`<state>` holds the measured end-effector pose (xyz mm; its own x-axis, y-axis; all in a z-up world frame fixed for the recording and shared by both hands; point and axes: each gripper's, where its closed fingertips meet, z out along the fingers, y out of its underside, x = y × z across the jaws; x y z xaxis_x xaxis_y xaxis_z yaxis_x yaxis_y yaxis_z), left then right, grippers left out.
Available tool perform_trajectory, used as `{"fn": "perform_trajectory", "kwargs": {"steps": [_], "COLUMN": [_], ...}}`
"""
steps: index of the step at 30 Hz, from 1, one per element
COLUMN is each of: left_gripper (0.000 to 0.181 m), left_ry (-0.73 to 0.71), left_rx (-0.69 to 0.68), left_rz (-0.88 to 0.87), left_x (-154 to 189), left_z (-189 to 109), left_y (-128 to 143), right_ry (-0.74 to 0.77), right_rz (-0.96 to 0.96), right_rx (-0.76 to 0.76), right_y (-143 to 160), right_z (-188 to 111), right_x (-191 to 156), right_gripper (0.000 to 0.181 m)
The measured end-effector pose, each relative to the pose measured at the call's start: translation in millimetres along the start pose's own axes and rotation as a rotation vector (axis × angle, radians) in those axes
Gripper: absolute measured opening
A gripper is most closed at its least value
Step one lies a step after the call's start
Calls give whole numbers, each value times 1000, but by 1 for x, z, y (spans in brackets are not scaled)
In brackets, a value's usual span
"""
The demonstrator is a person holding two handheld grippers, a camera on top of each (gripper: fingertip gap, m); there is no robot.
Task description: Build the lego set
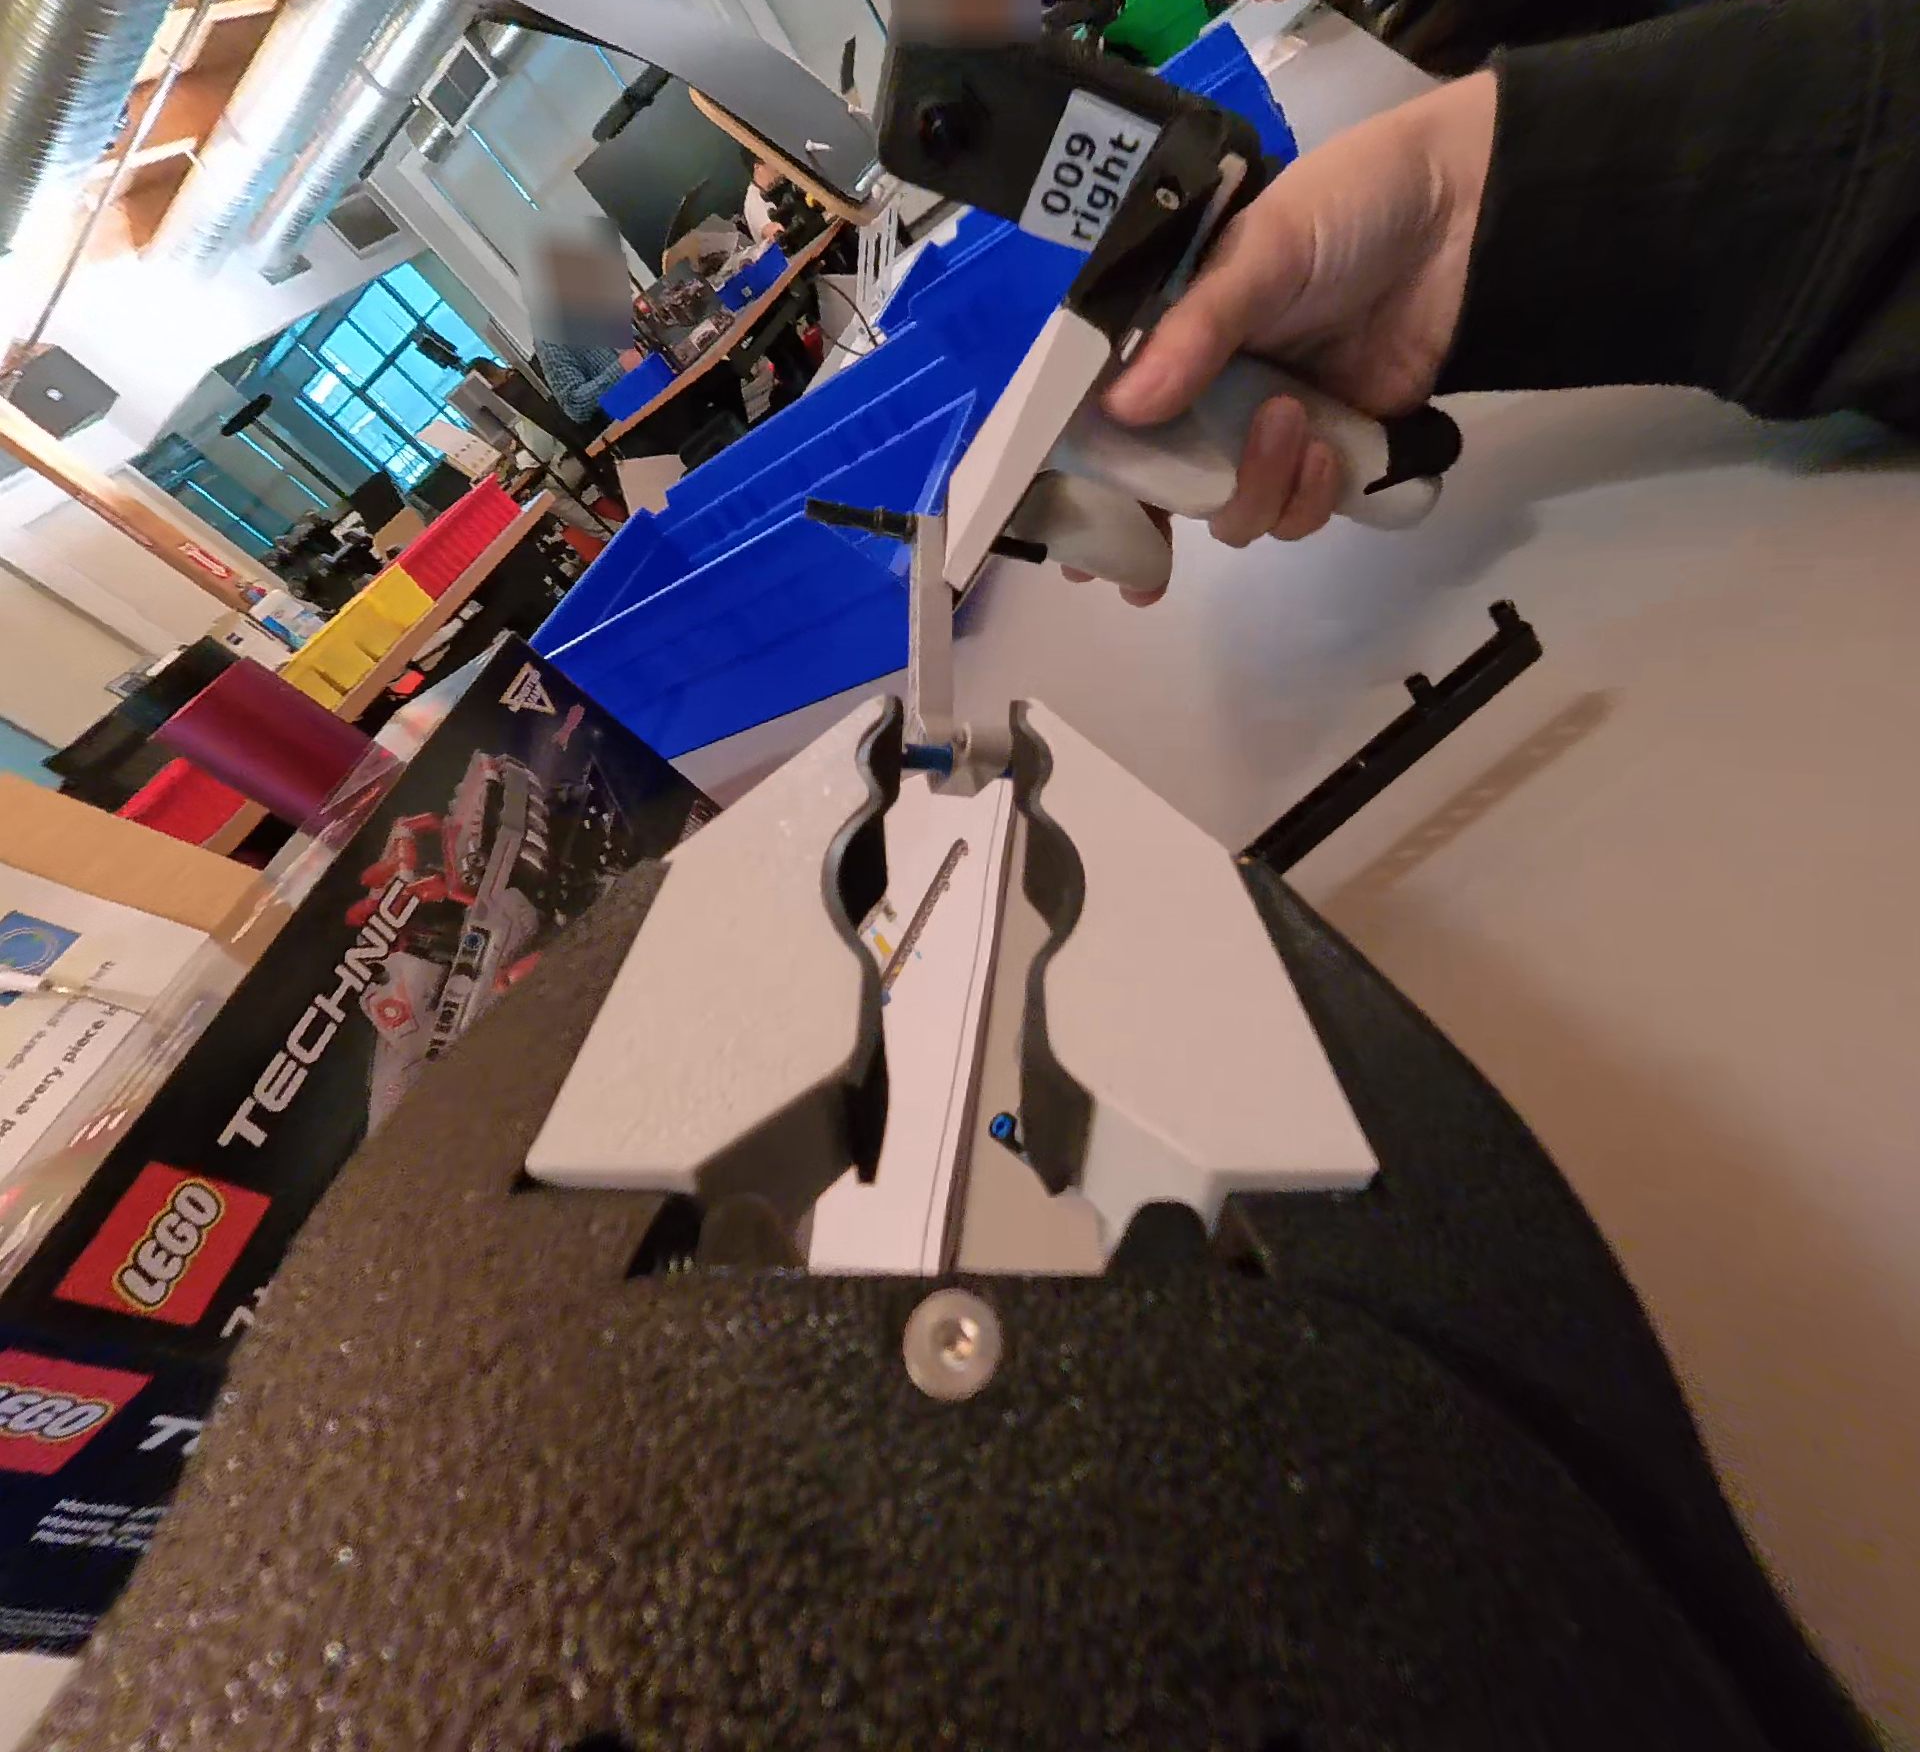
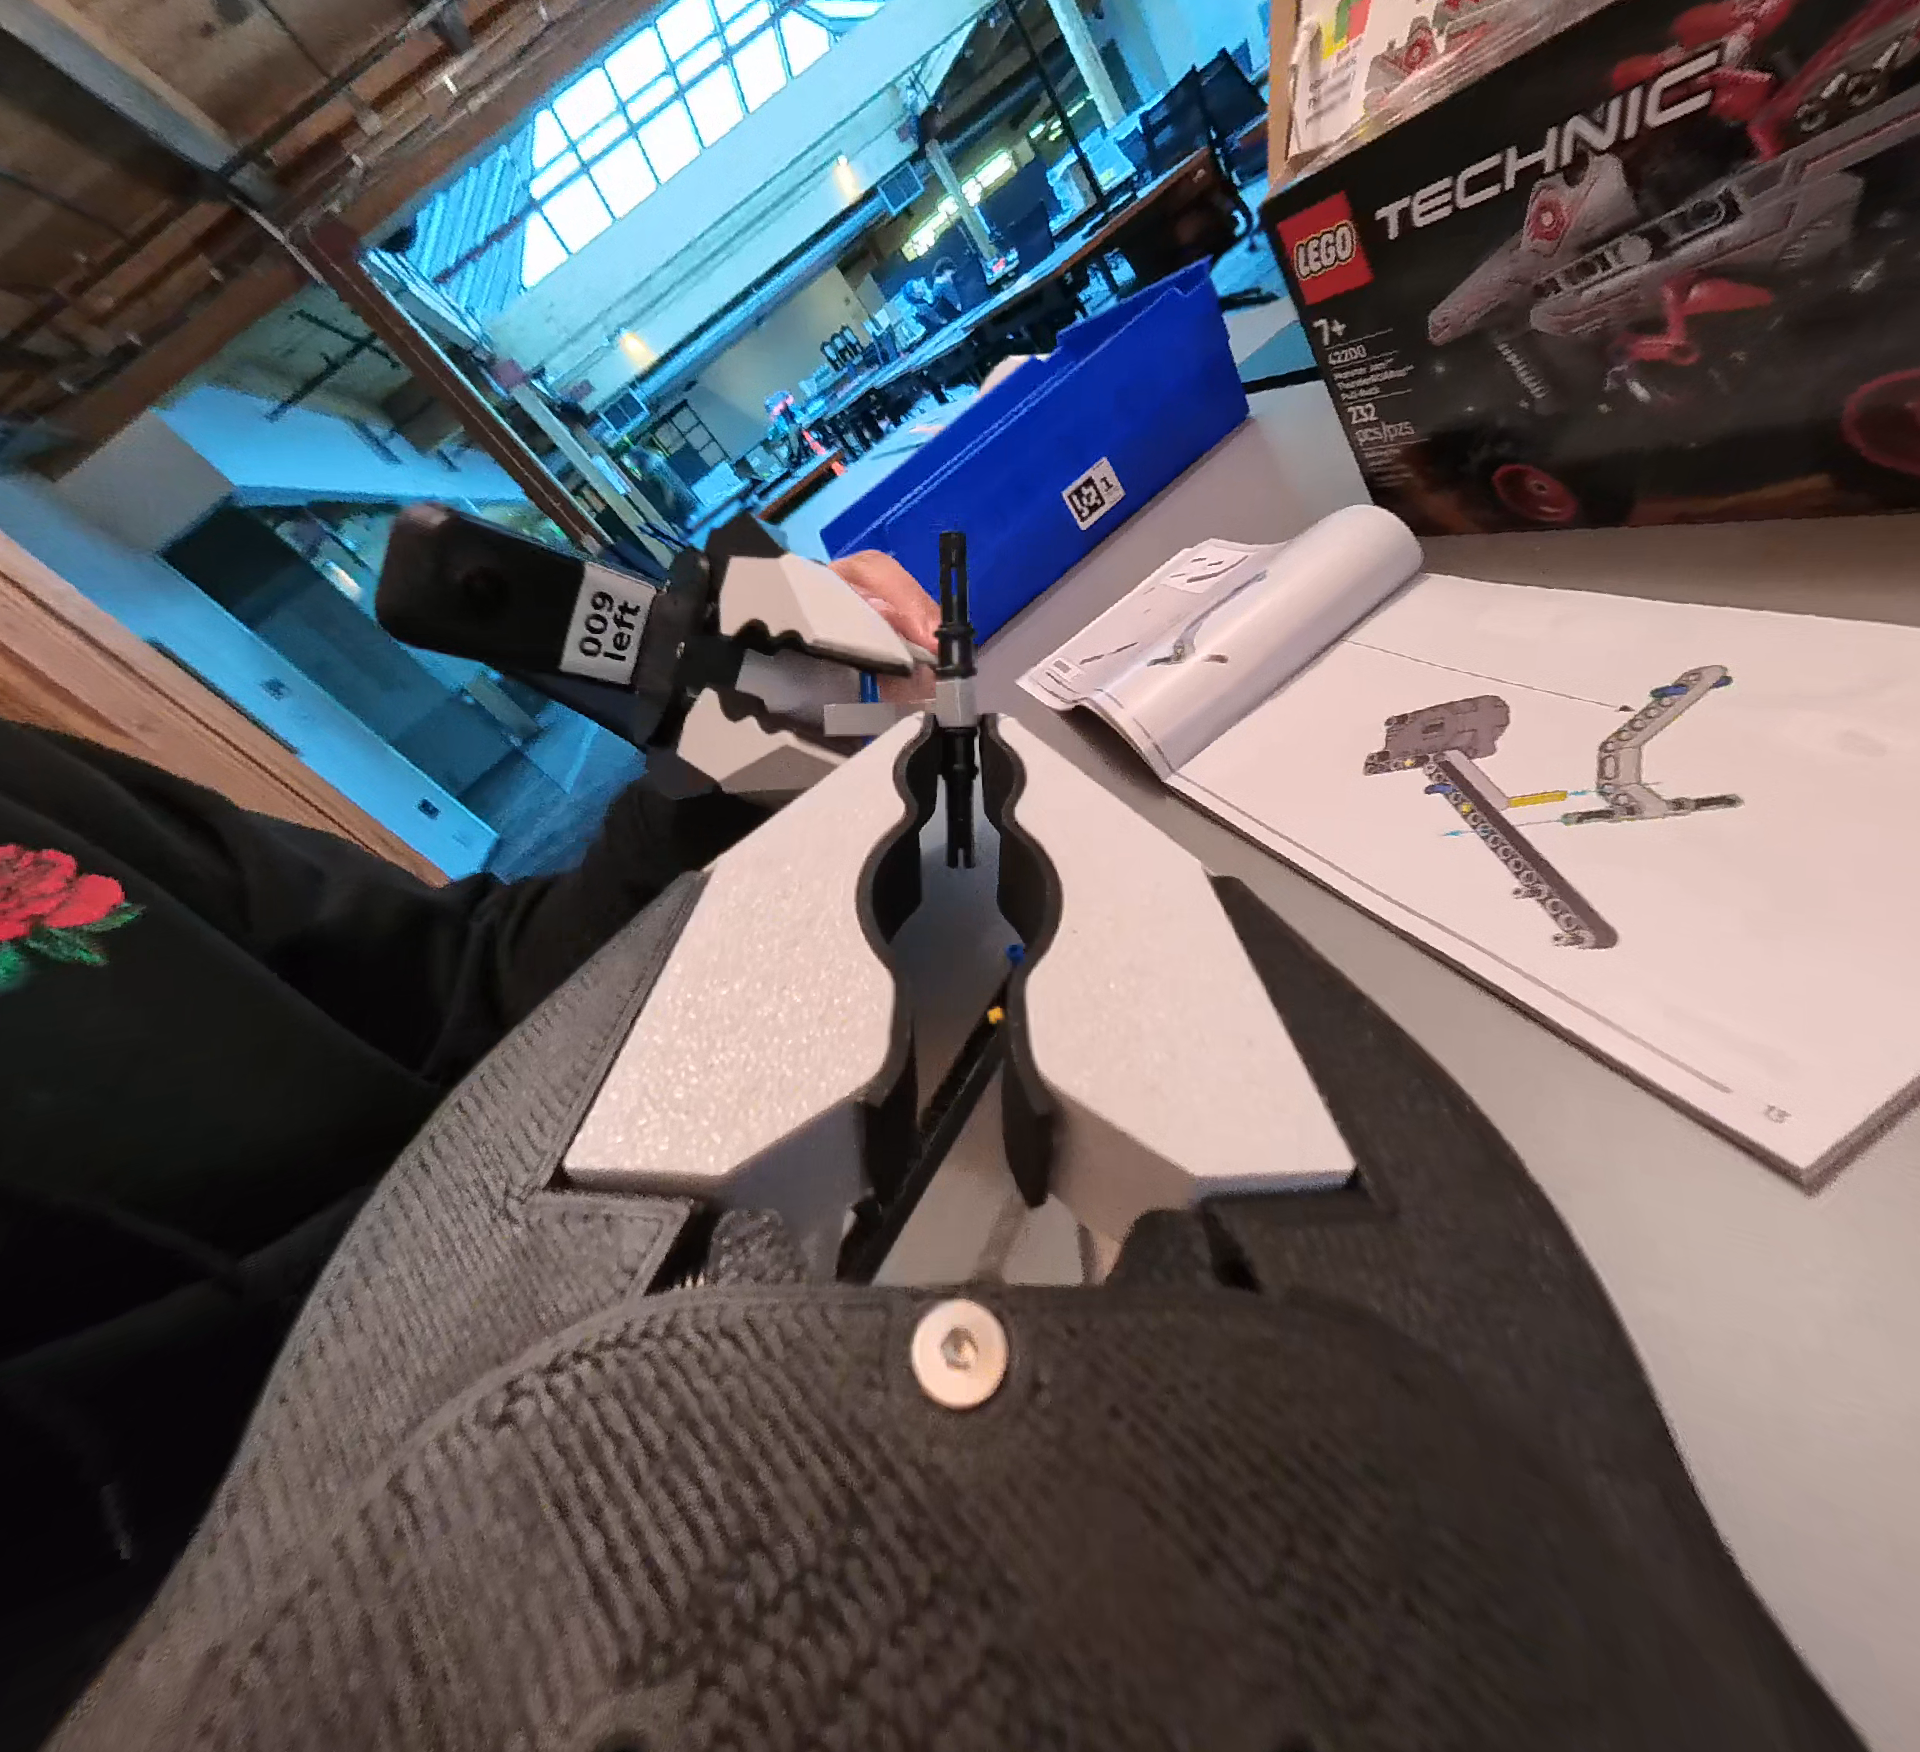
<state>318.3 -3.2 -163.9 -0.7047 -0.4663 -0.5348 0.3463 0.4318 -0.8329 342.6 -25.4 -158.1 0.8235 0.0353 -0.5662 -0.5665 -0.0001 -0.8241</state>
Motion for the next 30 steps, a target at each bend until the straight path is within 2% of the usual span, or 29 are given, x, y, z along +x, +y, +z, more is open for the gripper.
{"fn": "perform_trajectory", "kwargs": {"steps": [12, 14, 19, 30], "left_gripper": [16, 17, 15, 15], "left_ry": [12, 3, 5, -7], "left_rx": [-74, -94, -157, -189], "left_rz": [48, 59, 83, 98], "left_x": [4, 3, 4, 2], "left_z": [4, 7, 9, 11], "left_y": [14, 17, 28, 33], "right_ry": [41, 107, 94, 144], "right_rz": [-148, -190, -164, -226], "right_rx": [-198, -178, -266, -301], "right_y": [27, 20, 36, 38], "right_z": [-11, -11, -12, -11], "right_x": [-3, 6, 4, 10], "right_gripper": [7, 5, 8, 7]}}
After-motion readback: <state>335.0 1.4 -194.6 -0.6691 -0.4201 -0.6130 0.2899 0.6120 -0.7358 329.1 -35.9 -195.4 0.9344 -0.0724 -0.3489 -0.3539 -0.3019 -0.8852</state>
